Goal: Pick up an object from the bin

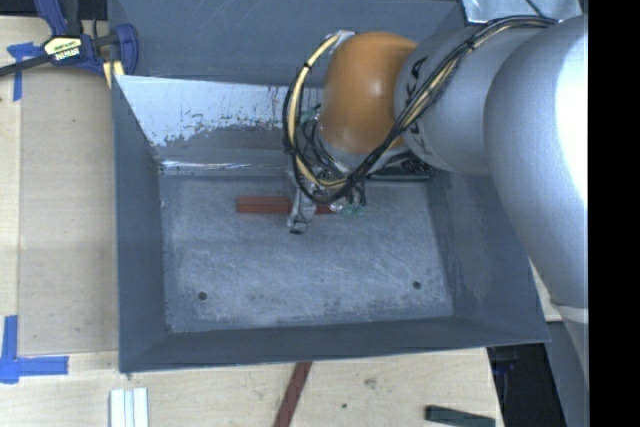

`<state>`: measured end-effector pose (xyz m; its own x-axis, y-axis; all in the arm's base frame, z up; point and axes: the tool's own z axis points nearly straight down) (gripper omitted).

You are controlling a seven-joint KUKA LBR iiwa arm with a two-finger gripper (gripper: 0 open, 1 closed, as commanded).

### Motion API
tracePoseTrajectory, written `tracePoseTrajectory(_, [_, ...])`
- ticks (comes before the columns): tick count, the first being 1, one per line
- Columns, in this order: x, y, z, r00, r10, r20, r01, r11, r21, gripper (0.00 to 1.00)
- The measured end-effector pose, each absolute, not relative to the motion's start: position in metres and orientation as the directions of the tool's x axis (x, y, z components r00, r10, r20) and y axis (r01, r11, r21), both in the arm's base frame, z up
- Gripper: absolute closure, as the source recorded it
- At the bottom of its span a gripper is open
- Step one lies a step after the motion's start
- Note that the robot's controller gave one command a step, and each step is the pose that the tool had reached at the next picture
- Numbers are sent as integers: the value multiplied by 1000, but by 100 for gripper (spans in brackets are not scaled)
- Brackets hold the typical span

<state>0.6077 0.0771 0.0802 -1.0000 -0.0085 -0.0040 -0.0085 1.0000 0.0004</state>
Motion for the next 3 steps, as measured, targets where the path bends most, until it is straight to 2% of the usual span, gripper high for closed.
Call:
tracePoseTrajectory(1, [607,77,88,-1000,-8,0,-8,1000,0,100])
tracePoseTrajectory(2, [606,77,115,-1000,-8,3,-8,1000,0,100])
tracePoseTrajectory(3, [608,77,132,-1000,-9,-6,-9,1000,1,100])
